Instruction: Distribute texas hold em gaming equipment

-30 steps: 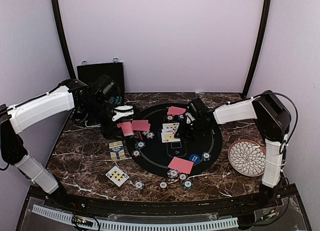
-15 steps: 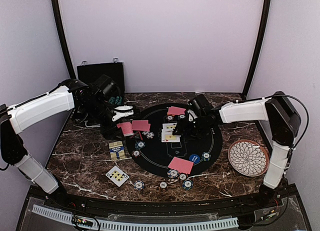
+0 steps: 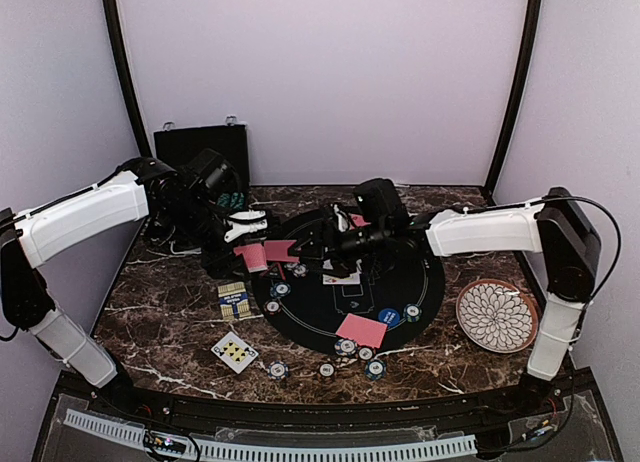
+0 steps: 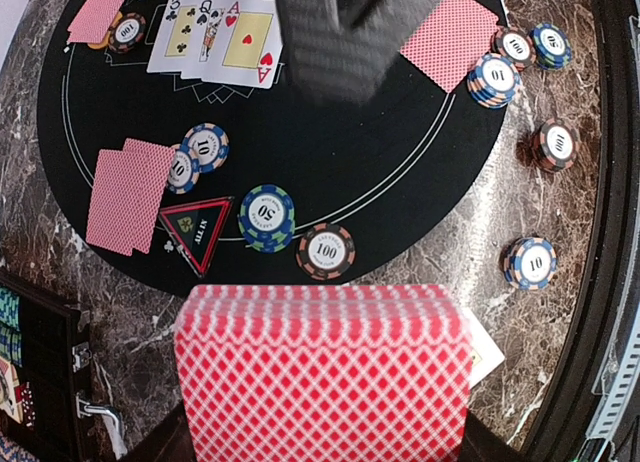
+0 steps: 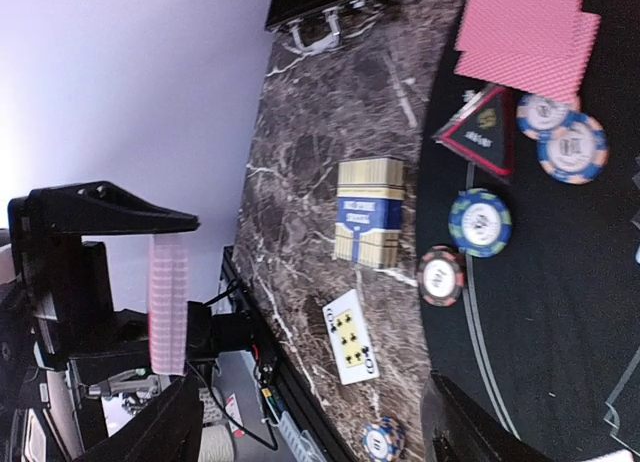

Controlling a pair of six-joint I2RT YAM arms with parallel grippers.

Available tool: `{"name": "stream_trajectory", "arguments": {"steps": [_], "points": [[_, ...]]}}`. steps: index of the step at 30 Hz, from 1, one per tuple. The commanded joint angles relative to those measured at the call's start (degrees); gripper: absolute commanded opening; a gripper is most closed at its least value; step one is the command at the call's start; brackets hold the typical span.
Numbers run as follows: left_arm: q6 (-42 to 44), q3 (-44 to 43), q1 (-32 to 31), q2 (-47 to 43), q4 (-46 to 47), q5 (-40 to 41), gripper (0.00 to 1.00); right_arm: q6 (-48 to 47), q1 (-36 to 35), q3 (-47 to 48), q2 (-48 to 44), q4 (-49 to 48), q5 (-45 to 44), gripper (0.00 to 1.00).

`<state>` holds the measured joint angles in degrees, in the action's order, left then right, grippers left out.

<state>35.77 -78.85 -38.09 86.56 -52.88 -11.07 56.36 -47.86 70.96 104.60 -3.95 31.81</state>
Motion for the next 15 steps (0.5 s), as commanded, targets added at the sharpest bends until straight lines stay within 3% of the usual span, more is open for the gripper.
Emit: {"name": "stream_trajectory", "arguments": {"steps": [1,9,15], "points": [[0.9,-1.9,0.2,-1.0,-0.6,-2.1,0.00,6.0,-2.5,3.9,4.0,-10.8,5.4,0.75],[1.1,-2.3,0.2,-0.6,-0.1,-3.4,0.00,10.9,-4.6,7.2,8.4,-17.8,8.2,0.75],[1.0,-2.6,0.3,-0.4,0.4,-4.7,0.00,11.6,-4.6,9.3,10.4,-17.7,9.2,0.75]]}}
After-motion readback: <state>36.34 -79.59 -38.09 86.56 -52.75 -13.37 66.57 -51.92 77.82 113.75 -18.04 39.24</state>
